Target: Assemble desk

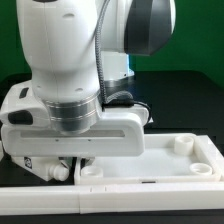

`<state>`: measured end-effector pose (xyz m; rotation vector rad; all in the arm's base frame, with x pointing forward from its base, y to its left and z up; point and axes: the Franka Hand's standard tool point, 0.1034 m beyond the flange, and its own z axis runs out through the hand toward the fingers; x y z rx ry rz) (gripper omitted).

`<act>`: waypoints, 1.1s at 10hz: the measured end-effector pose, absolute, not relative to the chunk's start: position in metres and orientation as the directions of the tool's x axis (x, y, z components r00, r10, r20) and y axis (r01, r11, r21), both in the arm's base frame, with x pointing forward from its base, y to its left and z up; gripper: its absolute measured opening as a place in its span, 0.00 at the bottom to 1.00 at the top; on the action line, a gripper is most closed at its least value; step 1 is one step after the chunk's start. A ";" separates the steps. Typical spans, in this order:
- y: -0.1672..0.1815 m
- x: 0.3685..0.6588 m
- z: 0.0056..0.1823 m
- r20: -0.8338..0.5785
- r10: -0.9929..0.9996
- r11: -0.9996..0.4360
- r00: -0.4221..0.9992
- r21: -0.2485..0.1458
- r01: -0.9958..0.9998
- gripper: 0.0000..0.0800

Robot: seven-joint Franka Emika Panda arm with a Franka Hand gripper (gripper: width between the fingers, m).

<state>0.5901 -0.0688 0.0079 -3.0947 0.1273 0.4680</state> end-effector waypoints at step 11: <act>-0.065 0.596 0.042 -0.343 -0.062 -0.998 0.937 0.021 -0.058 0.55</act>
Offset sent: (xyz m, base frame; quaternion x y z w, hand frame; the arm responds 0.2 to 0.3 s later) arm 0.0303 0.0111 0.0022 -0.0093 0.0023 0.0062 0.9999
